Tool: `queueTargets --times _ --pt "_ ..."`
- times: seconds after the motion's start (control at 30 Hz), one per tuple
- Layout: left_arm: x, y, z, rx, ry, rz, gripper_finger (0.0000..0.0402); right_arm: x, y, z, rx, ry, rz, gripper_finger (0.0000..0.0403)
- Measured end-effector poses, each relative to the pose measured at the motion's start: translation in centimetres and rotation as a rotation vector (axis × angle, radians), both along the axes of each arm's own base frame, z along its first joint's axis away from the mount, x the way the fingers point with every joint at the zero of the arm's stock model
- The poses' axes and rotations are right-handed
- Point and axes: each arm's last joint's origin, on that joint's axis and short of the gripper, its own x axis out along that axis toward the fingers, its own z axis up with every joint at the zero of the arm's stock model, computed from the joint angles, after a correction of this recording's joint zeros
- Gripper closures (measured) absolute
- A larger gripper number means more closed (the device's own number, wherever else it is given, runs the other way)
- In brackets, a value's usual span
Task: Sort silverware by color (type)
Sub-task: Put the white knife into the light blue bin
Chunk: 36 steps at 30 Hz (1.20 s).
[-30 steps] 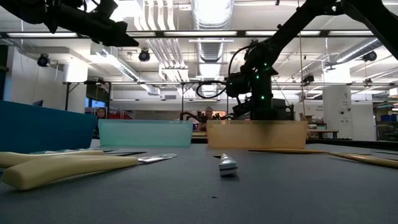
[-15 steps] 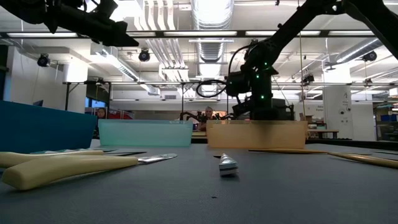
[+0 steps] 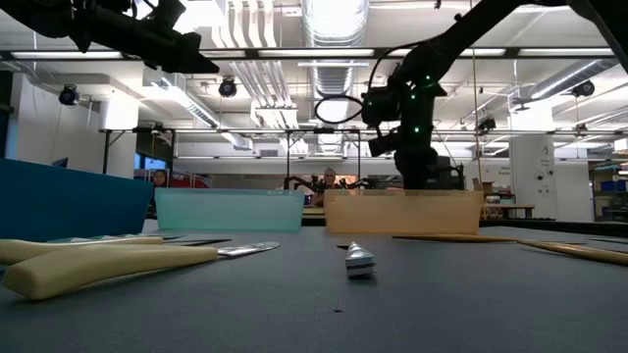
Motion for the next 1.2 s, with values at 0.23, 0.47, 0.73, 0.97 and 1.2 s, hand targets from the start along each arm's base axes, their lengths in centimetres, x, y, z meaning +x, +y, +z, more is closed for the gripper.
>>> queueTargets --times 0.23,0.47,0.73,0.97,1.2 --pt "0.0 0.0 0.0 -0.009 -0.009 -0.001 0.0401 0.8 0.8 1.8 -0.070 -0.103 0.019 0.0381" --pt "0.0 0.0 0.0 -0.017 -0.022 -0.001 0.0401 3.1 1.4 3.3 -0.193 -0.291 0.068 0.0381" --pt "-0.4 -0.3 1.2 0.004 -0.071 -0.003 0.0401 6.5 1.2 5.9 -0.337 -0.570 0.118 0.0381" --pt "-1.1 -0.8 1.8 -0.005 -0.138 -0.006 0.0401 9.6 0.8 6.7 -0.320 -0.814 0.188 0.0381" --pt "-2.1 -1.4 2.5 0.012 -0.195 -0.009 0.0401 12.6 0.6 6.0 -0.352 -0.887 0.246 0.0381"
